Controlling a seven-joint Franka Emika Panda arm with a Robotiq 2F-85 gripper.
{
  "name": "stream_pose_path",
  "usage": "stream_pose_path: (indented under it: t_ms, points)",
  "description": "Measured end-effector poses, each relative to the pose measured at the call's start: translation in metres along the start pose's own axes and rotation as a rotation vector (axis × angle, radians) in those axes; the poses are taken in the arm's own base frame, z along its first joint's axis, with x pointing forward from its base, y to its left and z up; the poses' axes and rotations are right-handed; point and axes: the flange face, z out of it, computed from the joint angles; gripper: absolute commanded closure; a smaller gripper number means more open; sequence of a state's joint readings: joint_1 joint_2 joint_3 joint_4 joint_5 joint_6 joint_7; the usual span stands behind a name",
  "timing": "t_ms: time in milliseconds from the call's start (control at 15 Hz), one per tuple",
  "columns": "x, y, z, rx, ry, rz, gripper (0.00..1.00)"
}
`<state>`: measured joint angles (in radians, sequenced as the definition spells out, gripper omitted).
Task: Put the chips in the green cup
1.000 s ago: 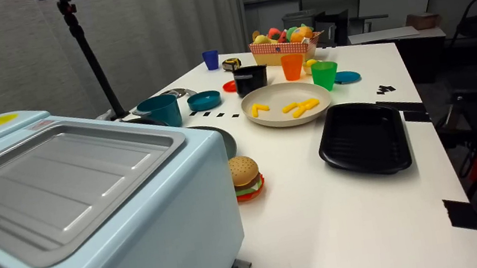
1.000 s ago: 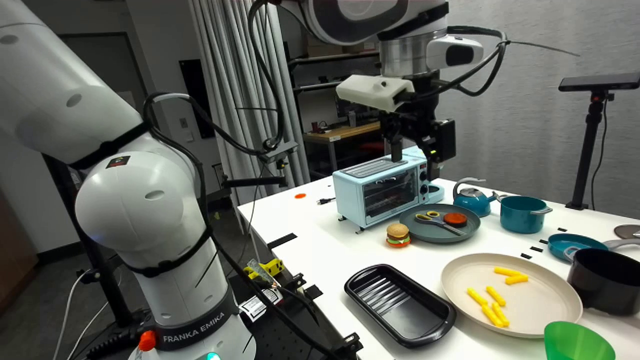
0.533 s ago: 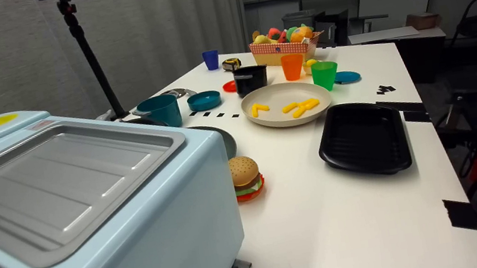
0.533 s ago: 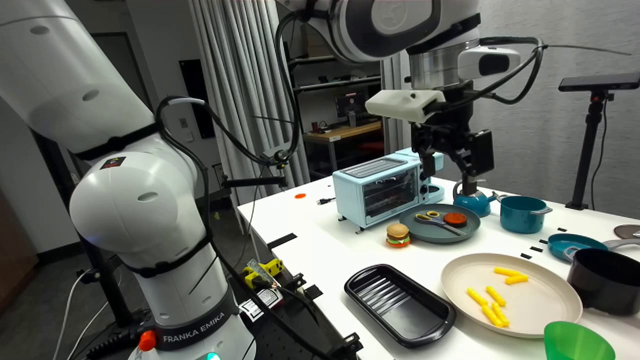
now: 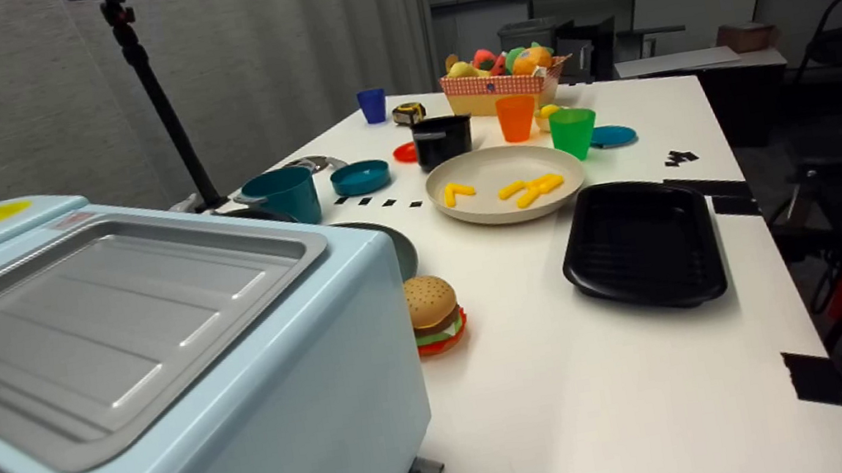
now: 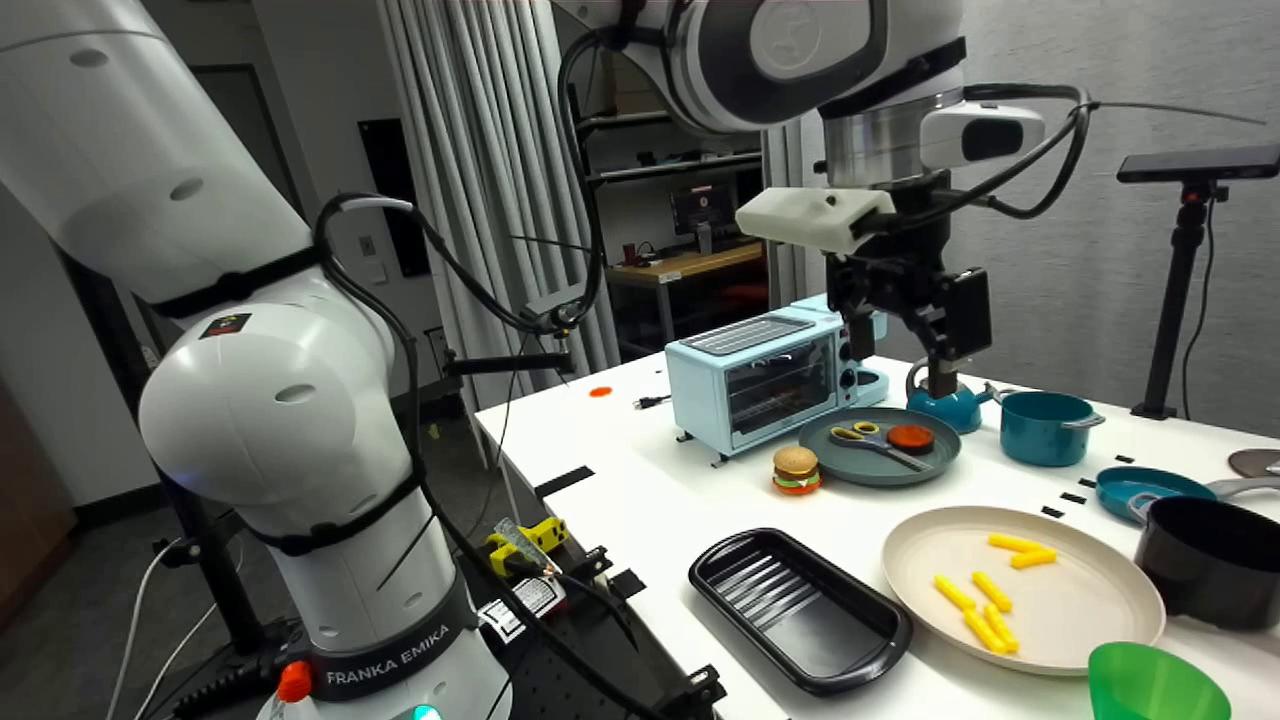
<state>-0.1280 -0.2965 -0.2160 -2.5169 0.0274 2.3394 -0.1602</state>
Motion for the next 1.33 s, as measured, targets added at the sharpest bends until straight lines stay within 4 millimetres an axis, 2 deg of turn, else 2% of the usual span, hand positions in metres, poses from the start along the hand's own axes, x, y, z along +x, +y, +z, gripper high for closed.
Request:
stream_pose_path:
  t_ms: [467, 1133, 1333]
  points:
    - [0.021, 0.005, 0.043, 0.011, 0.020, 0.025, 0.00]
    - [0.080, -0.001, 0.100, 0.040, -0.072, -0.204, 0.00]
    - [0.093, -0.001, 0.110, 0.044, -0.100, -0.231, 0.00]
